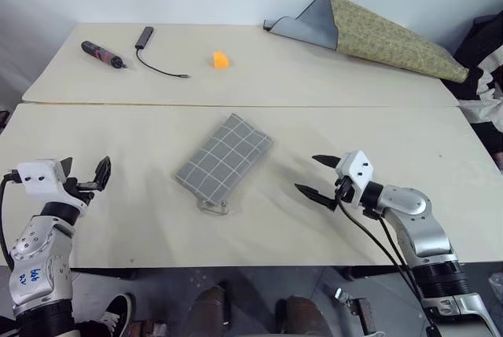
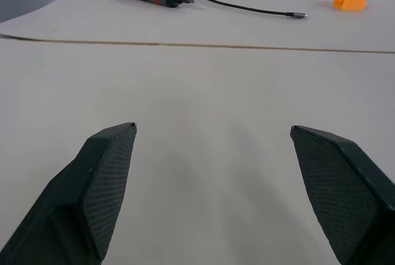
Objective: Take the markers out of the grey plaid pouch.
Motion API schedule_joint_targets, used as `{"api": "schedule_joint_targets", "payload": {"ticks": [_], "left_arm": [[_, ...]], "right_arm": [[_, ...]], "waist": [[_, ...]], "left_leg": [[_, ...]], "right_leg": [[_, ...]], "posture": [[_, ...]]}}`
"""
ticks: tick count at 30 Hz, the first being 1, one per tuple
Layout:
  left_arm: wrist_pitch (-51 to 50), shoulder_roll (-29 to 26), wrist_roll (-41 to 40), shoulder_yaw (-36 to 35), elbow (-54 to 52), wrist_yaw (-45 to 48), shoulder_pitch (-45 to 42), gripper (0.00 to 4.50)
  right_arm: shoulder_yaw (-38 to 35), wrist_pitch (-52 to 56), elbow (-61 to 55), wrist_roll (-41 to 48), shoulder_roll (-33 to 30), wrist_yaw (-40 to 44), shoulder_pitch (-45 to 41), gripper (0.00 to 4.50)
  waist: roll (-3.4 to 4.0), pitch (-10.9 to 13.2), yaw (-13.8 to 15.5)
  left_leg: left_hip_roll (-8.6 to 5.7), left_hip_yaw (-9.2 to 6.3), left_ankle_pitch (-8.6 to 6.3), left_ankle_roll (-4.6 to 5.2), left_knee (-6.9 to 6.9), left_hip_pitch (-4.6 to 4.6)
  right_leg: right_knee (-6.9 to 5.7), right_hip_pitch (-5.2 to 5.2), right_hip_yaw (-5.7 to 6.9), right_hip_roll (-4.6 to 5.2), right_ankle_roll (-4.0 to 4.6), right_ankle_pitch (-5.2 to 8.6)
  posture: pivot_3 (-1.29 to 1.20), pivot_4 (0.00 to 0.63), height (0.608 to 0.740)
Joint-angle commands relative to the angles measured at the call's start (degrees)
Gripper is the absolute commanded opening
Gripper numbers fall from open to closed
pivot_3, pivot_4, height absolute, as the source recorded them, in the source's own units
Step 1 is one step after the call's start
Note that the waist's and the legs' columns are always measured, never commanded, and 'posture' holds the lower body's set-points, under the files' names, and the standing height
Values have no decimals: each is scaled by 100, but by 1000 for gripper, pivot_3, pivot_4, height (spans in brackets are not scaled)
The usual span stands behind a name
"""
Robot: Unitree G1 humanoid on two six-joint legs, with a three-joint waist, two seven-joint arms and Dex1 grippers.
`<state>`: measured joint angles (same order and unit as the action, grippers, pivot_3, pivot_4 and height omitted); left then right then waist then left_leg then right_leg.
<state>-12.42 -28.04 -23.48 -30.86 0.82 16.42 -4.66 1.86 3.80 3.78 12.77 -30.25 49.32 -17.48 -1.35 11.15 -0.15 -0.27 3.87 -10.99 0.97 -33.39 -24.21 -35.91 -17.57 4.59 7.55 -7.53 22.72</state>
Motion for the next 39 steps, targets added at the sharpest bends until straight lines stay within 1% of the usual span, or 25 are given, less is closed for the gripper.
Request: {"api": "schedule_joint_targets", "payload": {"ticks": [1,2,5,6,9,10,11,13,15,17,18,20,21,23,26,29,31,33,39], "left_arm": [[105,-92,-65,40,-284,236,24,4250],[44,-80,-160,111,-427,375,51,4250],[16,-229,410,459,-567,260,192,4250],[77,-224,410,464,-567,305,212,4250],[425,-304,508,568,-614,592,323,4250],[796,-472,893,802,-645,733,436,4250],[1132,-570,1148,984,-707,875,528,4300],[1616,-733,1558,1264,-713,1011,656,4300],[2010,-875,1831,1493,-735,1159,765,4300],[2392,-965,2080,1597,-716,1191,812,4300],[2574,-957,2055,1593,-695,1221,814,4300],[3245,-1077,2186,1665,-694,1380,882,4300],[3500,-1130,2208,1706,-695,1480,916,4300],[3912,-1242,2201,1769,-684,1666,988,4300],[4281,-1388,2383,1856,-605,1760,1023,4300],[4530,-1472,2946,2019,-317,1585,823,4300],[4600,-1487,3146,2094,-174,1514,724,4300],[4609,-1448,3319,2215,-27,1440,576,4300],[4629,-1299,3883,2752,297,1257,184,4300]], "right_arm": [[-72,-85,-195,44,18,-33,-5,4500],[-68,-77,-198,46,31,-44,-27,4500],[-57,-70,-200,39,63,-68,-97,4500],[-50,-76,-191,28,75,-76,-121,4500],[-27,-19,-78,48,263,-185,-344,4500],[-24,162,2,154,484,-317,-567,4500],[50,207,135,128,736,-474,-827,4128],[213,150,373,-93,1134,-756,-1226,3629],[396,-55,699,-379,1544,-1068,-1562,2895],[509,-185,926,-544,1751,-1212,-1740,2208],[582,-289,1169,-683,1896,-1378,-1883,1847],[655,-492,1689,-947,2137,-1747,-2152,1130],[662,-574,1883,-1031,2206,-1876,-2242,834],[799,-821,2299,-1269,2289,-1970,-2433,58],[899,-990,2788,-1541,2390,-2216,-2656,58],[1280,-1307,3427,-2110,2438,-2481,-2873,58],[1265,-1352,3640,-2133,2487,-2527,-2933,58],[1238,-1358,3733,-2114,2491,-2486,-2945,58],[1169,-1249,3542,-2047,2449,-2390,-2839,58]], "waist": [[0,0,0],[0,0,0],[0,0,0],[0,0,1],[0,0,-23],[0,0,-36],[0,0,-67],[2,1,-137],[2,0,-149],[1,0,-154],[1,0,-149],[0,-1,-143],[0,-1,-153],[0,0,-161],[0,-1,-179],[-1,-1,-183],[-1,-1,-184],[-2,-2,-190],[-3,-2,-176]], "left_leg": [[0,0,0,0,0,0],[0,0,0,0,0,0],[0,0,0,0,0,0],[0,1,0,0,0,0],[0,3,0,-1,1,0],[2,4,0,-2,1,0],[2,6,1,-4,4,1],[6,10,5,-15,12,2],[5,10,8,-19,19,1],[5,9,8,-19,25,1],[4,9,8,-19,32,0],[4,8,9,-18,34,-3],[4,8,9,-17,34,-3],[4,14,9,-16,35,-5],[4,21,9,-16,35,-4],[5,31,10,-18,35,-3],[4,50,14,-14,35,-3],[5,57,17,-11,33,-3],[6,60,24,2,32,1]], "right_leg": [[0,0,0,0,0,0],[0,0,0,0,0,0],[1,0,-1,0,0,0],[0,1,-1,0,0,0],[1,-1,-3,-1,0,0],[3,-2,-3,-1,0,0],[2,-4,-3,-2,1,0],[2,-9,0,-6,6,-2],[-1,-16,0,-6,8,-2],[-9,-29,0,-6,12,-4],[-11,-35,0,-4,13,-4],[-15,-39,7,-4,13,-4],[-17,-42,8,-3,14,-4],[-17,-44,9,-3,14,-5],[-19,-49,3,-3,14,-5],[-50,-70,1,-2,15,-4],[-73,-88,-1,-1,15,-4],[-97,-94,-2,0,16,-4],[-104,-97,-3,9,16,-4]], "posture": [[0,150,740],[0,150,740],[0,150,740],[0,150,740],[0,150,740],[0,150,740],[0,150,740],[0,150,740],[0,150,740],[0,150,740],[0,150,740],[0,150,740],[0,150,740],[0,150,740],[0,150,740],[0,150,740],[0,150,740],[0,150,740],[0,150,740]]}}
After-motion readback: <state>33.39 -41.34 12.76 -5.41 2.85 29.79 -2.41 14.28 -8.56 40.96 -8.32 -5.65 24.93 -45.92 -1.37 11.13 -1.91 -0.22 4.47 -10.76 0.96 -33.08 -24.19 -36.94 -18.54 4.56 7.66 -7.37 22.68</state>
